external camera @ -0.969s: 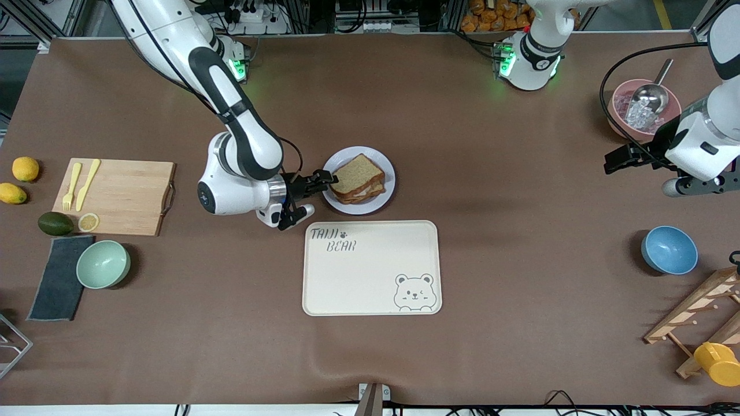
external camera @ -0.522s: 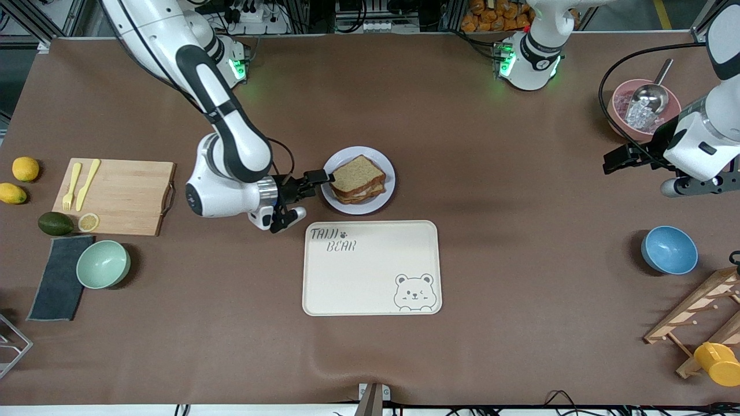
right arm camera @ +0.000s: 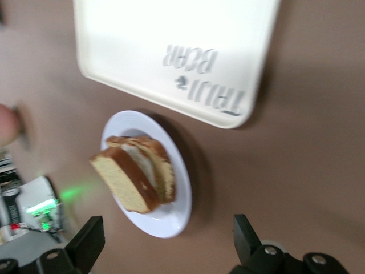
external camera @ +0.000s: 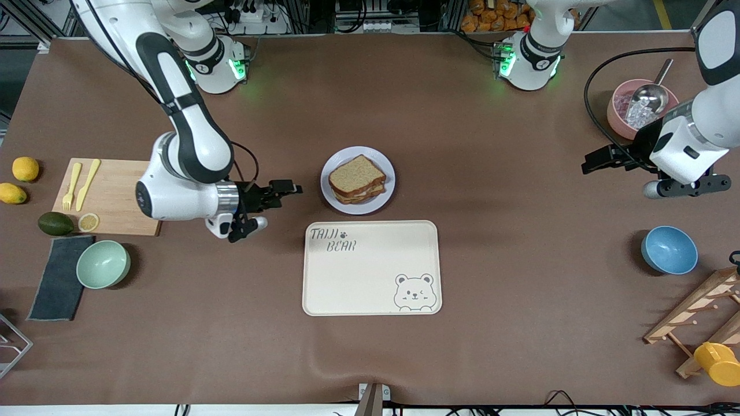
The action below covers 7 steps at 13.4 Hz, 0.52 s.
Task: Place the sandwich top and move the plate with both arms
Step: 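Withdraw the right gripper while the left gripper reaches toward the plate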
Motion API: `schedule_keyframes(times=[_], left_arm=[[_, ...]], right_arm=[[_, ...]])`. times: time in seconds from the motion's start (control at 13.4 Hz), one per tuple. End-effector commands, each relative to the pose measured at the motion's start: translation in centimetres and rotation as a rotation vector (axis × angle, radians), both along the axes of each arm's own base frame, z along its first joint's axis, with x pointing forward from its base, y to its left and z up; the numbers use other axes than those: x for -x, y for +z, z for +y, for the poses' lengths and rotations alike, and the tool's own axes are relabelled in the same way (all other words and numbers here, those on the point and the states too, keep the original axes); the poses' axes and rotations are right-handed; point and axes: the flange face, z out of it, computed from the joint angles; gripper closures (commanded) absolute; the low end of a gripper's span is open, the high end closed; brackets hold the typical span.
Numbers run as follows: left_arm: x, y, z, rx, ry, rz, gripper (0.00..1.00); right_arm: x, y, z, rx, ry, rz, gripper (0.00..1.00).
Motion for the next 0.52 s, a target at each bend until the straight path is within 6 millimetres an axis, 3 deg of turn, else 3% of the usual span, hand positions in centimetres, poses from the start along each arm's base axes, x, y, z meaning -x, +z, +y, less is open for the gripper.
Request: schedule_keyframes(times=[0.0, 0.22, 0.45], left_arm=[[0.4, -1.7, -2.4, 0.035, 0.052, -0.006, 0.0], [1.2, -5.9, -6.0, 0.071, 0.034, -0.025, 0.0], [3.0, -10.9, -9.2, 0.113, 0.06, -0.016, 0.0]], right_arm=[[-0.1, 4.7, -2.1, 0.132, -0.013, -0.048, 0.0], [-0.5, 8.3, -5.7, 0.254, -0.035, -0.103, 0.0], [-0.2, 12.5, -11.7, 0.397, -0.017, -0.149, 0.0]])
